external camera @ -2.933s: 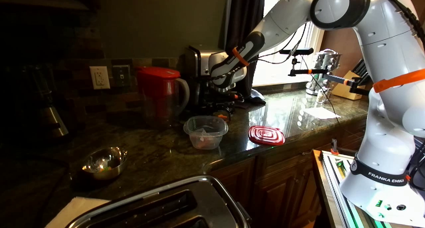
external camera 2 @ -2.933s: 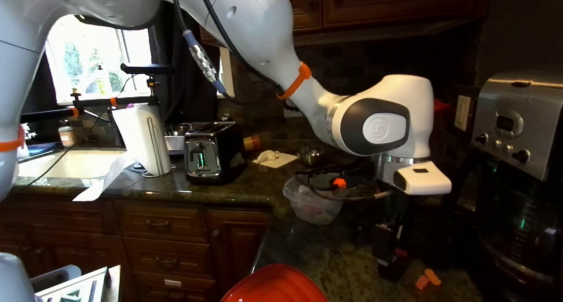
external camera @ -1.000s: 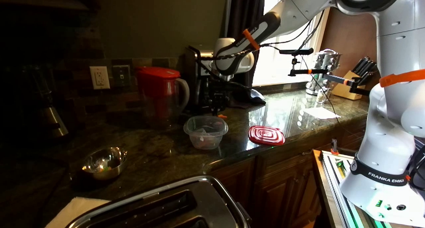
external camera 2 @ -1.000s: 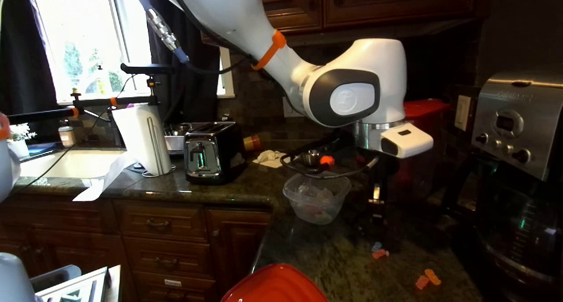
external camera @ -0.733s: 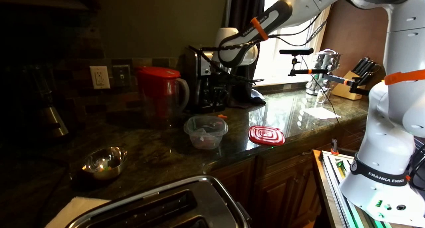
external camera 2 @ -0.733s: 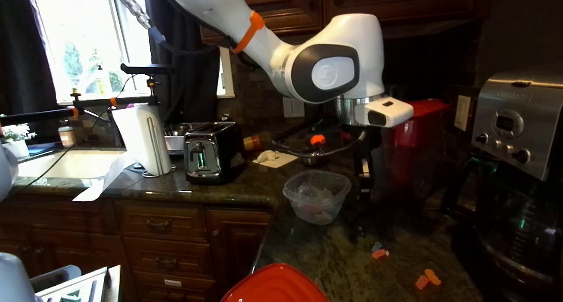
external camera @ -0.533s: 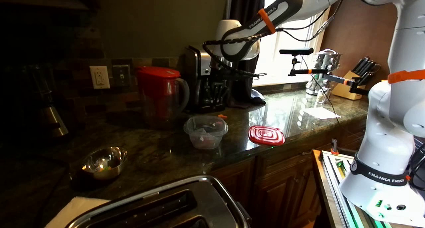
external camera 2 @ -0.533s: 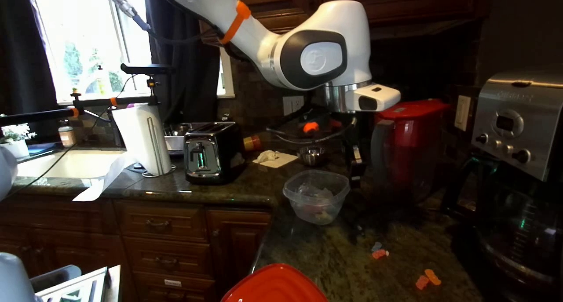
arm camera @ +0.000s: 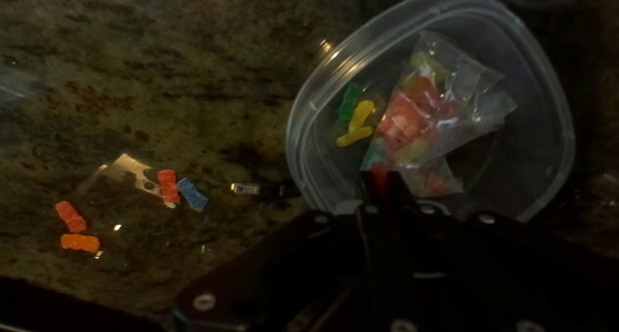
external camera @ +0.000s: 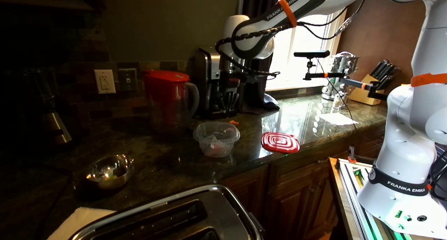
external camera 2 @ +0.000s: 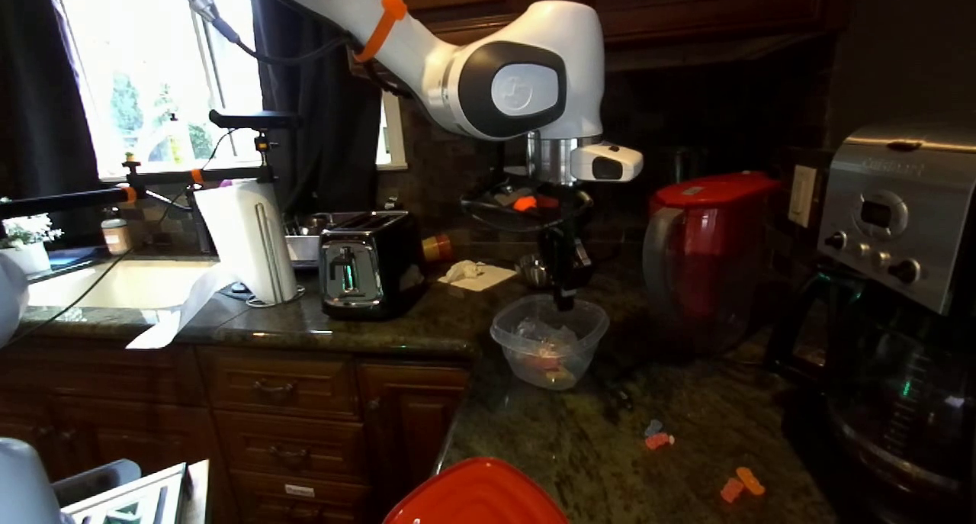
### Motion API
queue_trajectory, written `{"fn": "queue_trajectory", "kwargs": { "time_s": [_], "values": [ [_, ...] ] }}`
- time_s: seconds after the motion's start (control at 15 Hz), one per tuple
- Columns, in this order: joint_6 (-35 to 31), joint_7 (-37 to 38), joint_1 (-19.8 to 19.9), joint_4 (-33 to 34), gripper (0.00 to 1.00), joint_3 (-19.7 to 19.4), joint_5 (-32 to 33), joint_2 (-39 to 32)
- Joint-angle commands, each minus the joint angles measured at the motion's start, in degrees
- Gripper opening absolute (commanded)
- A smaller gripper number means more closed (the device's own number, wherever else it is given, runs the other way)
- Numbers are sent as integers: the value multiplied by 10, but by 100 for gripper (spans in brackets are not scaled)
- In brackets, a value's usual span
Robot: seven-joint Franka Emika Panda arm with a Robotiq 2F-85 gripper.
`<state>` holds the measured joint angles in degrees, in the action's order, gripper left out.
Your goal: Put two gummy bears into the lunchbox
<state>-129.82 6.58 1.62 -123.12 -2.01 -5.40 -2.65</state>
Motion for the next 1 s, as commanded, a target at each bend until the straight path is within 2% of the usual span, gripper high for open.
{"fn": "queue_trajectory", "kwargs": {
  "time_s": [0.0,0.07,0.6,0.93],
  "values": [
    [36,-75,-5,13,33,12,-19,-15],
    [42,-84,-6,16,39,13,-16,-18],
    [52,-120,-2,27,100,13,-10,-31],
    [72,-108,0,48,100,10,-5,-56]
  ]
}}
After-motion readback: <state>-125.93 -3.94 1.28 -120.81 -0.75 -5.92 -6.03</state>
